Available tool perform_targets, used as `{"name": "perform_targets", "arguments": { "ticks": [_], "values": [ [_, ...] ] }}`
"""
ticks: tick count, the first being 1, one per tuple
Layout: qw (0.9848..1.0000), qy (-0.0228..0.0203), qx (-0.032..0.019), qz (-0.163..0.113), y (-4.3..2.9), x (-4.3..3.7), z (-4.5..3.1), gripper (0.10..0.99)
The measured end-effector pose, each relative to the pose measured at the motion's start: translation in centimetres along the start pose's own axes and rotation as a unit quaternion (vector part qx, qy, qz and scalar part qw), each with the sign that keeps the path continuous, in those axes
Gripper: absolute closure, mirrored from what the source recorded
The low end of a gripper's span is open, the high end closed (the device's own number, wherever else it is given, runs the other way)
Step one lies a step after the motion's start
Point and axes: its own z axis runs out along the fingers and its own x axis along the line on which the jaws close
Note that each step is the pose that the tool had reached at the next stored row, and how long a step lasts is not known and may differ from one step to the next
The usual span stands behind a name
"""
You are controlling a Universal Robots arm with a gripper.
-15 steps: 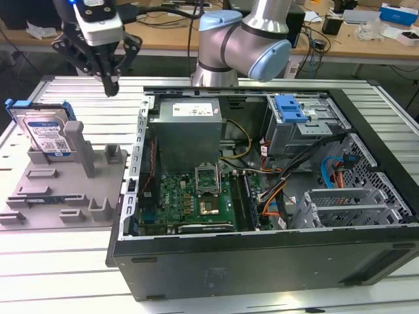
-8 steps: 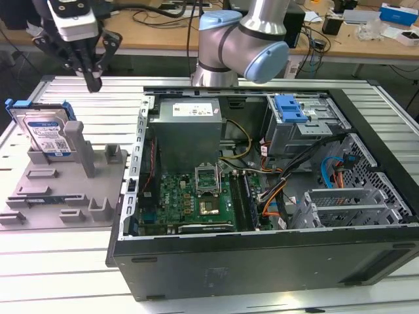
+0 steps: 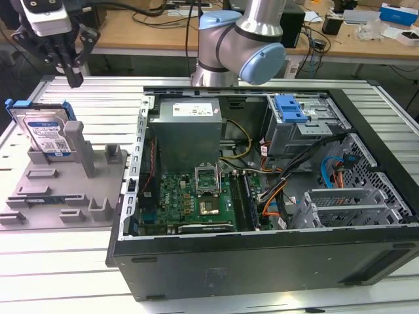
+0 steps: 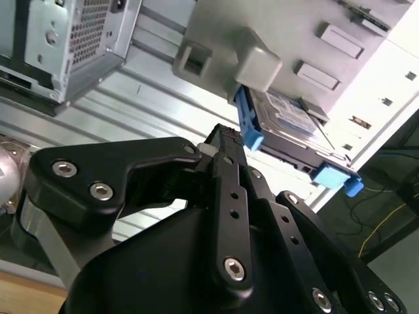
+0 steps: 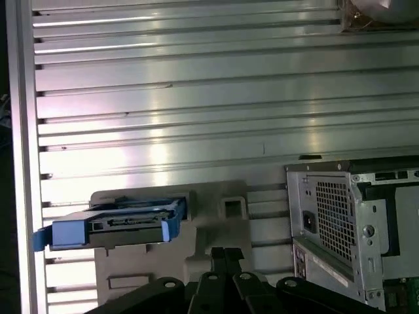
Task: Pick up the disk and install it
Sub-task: 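Reach for the disk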
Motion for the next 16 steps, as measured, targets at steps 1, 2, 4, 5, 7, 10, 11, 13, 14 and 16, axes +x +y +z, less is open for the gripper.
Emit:
{"name": "perform_targets", "arguments": {
  "ticks": [1, 2, 4, 5, 7, 10, 11, 13, 14, 16],
  "values": [
    [1.0000, 0.0001, 0.0000, 0.000, 0.27, 0.67, 0.04, 0.980],
    [1.0000, 0.0002, 0.0001, 0.000, 0.50, 1.22, 0.07, 0.980],
    [1.0000, 0.0003, 0.0001, 0.000, 0.96, 2.35, 0.14, 0.980],
    [1.0000, 0.0003, 0.0002, 0.000, 1.09, 2.67, 0.16, 0.980],
    [1.0000, 0.0004, 0.0003, 0.000, 1.43, 3.49, 0.21, 0.980],
    [1.0000, 0.0004, 0.0003, 0.000, 1.74, 4.15, 0.22, 0.980],
    [1.0000, 0.0004, 0.0003, 0.000, 1.74, 4.16, 0.22, 0.980],
    [1.0000, 0.0004, 0.0004, 0.000, 1.76, 4.25, 0.21, 0.980],
    [1.0000, 0.0004, 0.0003, 0.000, 1.76, 4.28, 0.21, 0.980],
    [1.0000, 0.0004, 0.0003, 0.000, 1.77, 4.33, 0.21, 0.980]
  ]
}}
